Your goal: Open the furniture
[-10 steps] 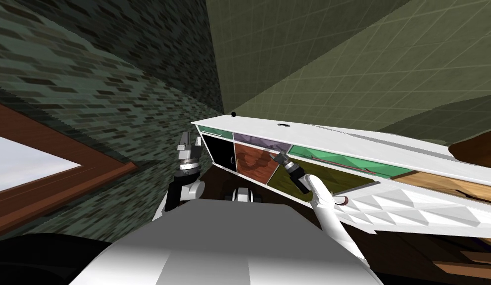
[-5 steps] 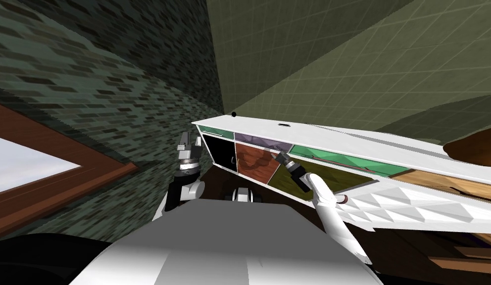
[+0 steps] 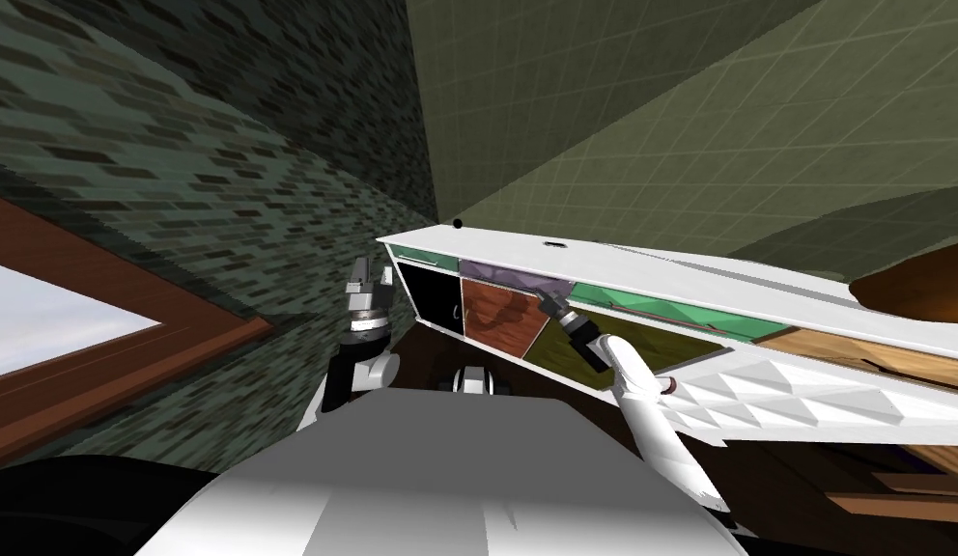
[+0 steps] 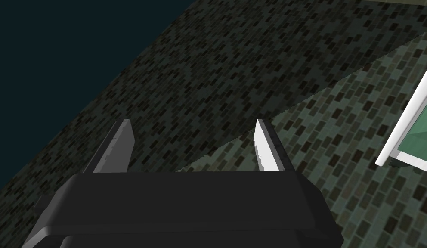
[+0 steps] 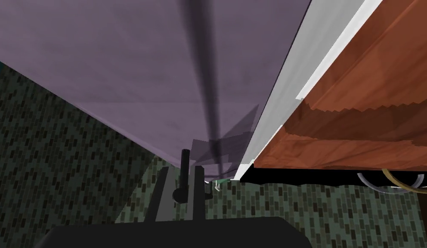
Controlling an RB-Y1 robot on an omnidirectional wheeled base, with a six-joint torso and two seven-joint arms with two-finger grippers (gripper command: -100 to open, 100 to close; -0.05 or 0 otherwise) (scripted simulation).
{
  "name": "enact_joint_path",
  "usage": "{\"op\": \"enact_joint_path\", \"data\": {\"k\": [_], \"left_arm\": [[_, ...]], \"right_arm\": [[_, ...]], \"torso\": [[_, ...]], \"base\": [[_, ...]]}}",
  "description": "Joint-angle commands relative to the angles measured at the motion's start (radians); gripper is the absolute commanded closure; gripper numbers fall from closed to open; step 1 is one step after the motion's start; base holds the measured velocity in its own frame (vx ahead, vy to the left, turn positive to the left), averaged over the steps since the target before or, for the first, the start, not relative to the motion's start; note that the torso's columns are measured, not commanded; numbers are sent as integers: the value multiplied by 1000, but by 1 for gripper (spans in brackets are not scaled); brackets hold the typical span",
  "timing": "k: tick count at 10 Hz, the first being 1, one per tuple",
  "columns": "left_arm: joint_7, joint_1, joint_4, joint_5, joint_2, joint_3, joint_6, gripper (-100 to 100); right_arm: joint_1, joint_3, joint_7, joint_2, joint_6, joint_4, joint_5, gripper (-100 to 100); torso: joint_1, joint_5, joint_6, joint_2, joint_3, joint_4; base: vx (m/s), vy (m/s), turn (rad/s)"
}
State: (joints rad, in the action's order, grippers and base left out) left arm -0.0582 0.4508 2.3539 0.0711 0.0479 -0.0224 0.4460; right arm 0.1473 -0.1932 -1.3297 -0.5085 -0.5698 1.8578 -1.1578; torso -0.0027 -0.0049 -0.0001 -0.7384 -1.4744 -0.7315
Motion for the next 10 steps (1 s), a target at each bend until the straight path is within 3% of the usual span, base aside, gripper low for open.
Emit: {"op": "enact_joint_path", "data": {"k": [1,3,4,10], "left_arm": [[0,0,0,0,0,0,0,0],[0,0,0,0,0,0,0,0],[0,0,0,0,0,0,0,0],[0,0,0,0,0,0,0,0]], "right_arm": [[18,6,9,-3,-7,10,-2,100],[17,2,8,-3,-8,17,0,100],[7,-9,44,-39,-8,19,6,-100],[-32,-52,167,-166,-5,22,28,-100]], "torso": [[0,1,0,3,-2,-1],[0,3,0,5,-4,-2],[-1,4,0,8,-6,-4],[2,5,0,-1,-1,-7]], "base": [[-175,84,-50],[-136,55,-32],[-29,39,-25],[-3,54,-19]]}}
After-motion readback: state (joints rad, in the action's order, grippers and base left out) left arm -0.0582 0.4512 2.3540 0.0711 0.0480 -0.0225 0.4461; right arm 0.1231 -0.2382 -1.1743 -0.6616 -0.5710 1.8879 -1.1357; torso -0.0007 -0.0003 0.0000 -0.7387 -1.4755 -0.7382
